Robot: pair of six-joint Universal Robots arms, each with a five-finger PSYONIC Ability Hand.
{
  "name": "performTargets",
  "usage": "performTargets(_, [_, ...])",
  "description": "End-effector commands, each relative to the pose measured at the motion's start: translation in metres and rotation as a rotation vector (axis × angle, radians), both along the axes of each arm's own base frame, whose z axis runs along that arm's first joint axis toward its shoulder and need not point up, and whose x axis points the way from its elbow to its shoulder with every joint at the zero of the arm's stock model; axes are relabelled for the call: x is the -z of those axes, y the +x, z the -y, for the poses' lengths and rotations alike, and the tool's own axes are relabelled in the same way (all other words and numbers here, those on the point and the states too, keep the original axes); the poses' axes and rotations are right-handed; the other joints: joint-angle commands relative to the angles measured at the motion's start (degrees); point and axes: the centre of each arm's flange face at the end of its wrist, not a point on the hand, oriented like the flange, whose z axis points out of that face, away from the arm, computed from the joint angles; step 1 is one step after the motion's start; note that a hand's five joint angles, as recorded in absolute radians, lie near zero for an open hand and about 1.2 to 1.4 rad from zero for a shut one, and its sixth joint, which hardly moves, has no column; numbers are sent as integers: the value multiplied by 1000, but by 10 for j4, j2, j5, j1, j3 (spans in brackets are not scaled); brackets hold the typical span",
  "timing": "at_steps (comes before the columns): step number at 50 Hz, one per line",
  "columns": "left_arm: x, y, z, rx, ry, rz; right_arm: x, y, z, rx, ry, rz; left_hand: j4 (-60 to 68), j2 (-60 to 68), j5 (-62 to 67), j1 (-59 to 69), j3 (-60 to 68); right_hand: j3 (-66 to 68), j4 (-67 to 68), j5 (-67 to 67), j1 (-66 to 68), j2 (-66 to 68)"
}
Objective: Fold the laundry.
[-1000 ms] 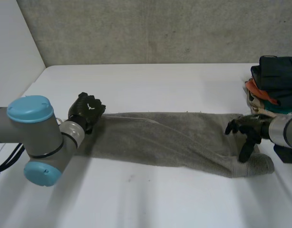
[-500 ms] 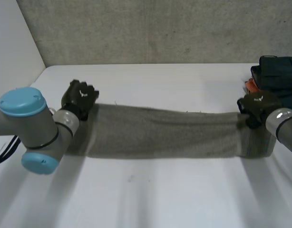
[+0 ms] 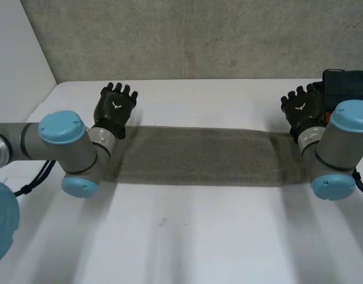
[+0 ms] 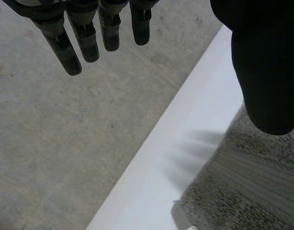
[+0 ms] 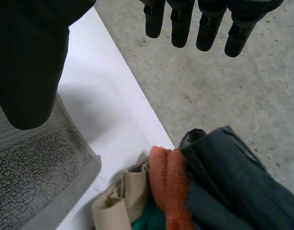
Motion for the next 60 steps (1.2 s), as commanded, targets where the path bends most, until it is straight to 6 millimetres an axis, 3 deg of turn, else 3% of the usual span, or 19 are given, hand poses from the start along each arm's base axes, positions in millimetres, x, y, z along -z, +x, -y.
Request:
performTargets(1, [-31,14,-27,-31,7,-19,-38,-10,-33,-9,100,67,-16,-19,-26,-9,-22,-23,-24,-25,-27,-24])
performTargets(5, [-41,23,-53,-21,42,-36,-45,-32,-53,-14,262,129,-16,-19,-26,-9,-22,-23,-24,-25,-27,-24])
performTargets(11, [-39,36,-83,-19,92,-65,-23,-67,-72,10,547,240,-16,-19,-26,-9,-22,90,90,88,86,90])
performTargets(17, [-30,37,-94,-12,121,-62,-9,-74,-69,7,534,262,-16,-19,-26,-9,-22,116,115,114,111,115])
performTargets(19, [-30,36,-94,-9,123,-62,10,-75,-62,11,525,254,-16,-19,-26,-9,-22,144,144,142,140,144])
performTargets(21, [-29,35,-95,-8,123,-62,19,-75,-57,15,508,251,-16,-19,-26,-9,-22,237,236,234,232,236])
performTargets(23, [-29,35,-95,-8,123,-62,27,-78,-49,24,475,243,-16,-19,-26,-9,-22,654,653,652,649,653])
performTargets(29, [-31,35,-100,-3,126,-63,23,-109,-35,184,342,130,-16,-19,-26,-9,-22,677,676,675,673,676])
performTargets(33, [-41,36,-107,3,106,-71,-25,-181,-25,346,132,-70,-16,-19,-26,-9,-22,677,676,675,673,676])
performTargets(36, [-45,38,-111,3,97,-74,-32,-199,-23,353,116,-229,-16,-19,-26,-9,-22,677,676,675,673,676])
performTargets(40, [-48,39,-111,-3,94,-79,-33,-177,-18,256,80,-337,-16,-19,-26,-9,-22,677,676,675,673,676])
performTargets(42, [-47,40,-111,-4,96,-78,-39,-146,-18,171,42,-311,-16,-19,-26,-9,-22,677,676,675,673,676])
performTargets(44, [-48,40,-111,-6,93,-81,-47,-98,-26,36,-18,-286,-16,-19,-26,-9,-22,677,676,675,673,676])
performTargets(47, [-50,40,-112,-6,91,-80,-56,-47,-40,-116,-103,-271,-16,-19,-26,-9,-22,677,676,675,673,676])
performTargets(48, [-50,41,-113,-6,91,-80,-62,-17,-52,-217,-163,-261,-16,-19,-26,-9,-22,677,676,675,673,676])
performTargets(51, [-53,42,-114,-7,85,-85,-67,29,-77,-391,-253,-241,-16,-19,-26,-9,-22,677,676,675,673,676])
performTargets(52, [-54,42,-114,-8,82,-86,-66,57,-98,-520,-289,-228,-16,-19,-26,-9,-22,677,676,675,673,676])
performTargets(55, [-57,42,-114,-6,78,-99,-48,92,-126,-699,-290,-215,-16,-19,-26,-9,-22,677,676,675,673,676])
performTargets(60, [-61,40,-114,2,83,-143,7,155,-186,-996,-189,-197,-16,-19,-26,-9,-22,677,676,675,673,676])
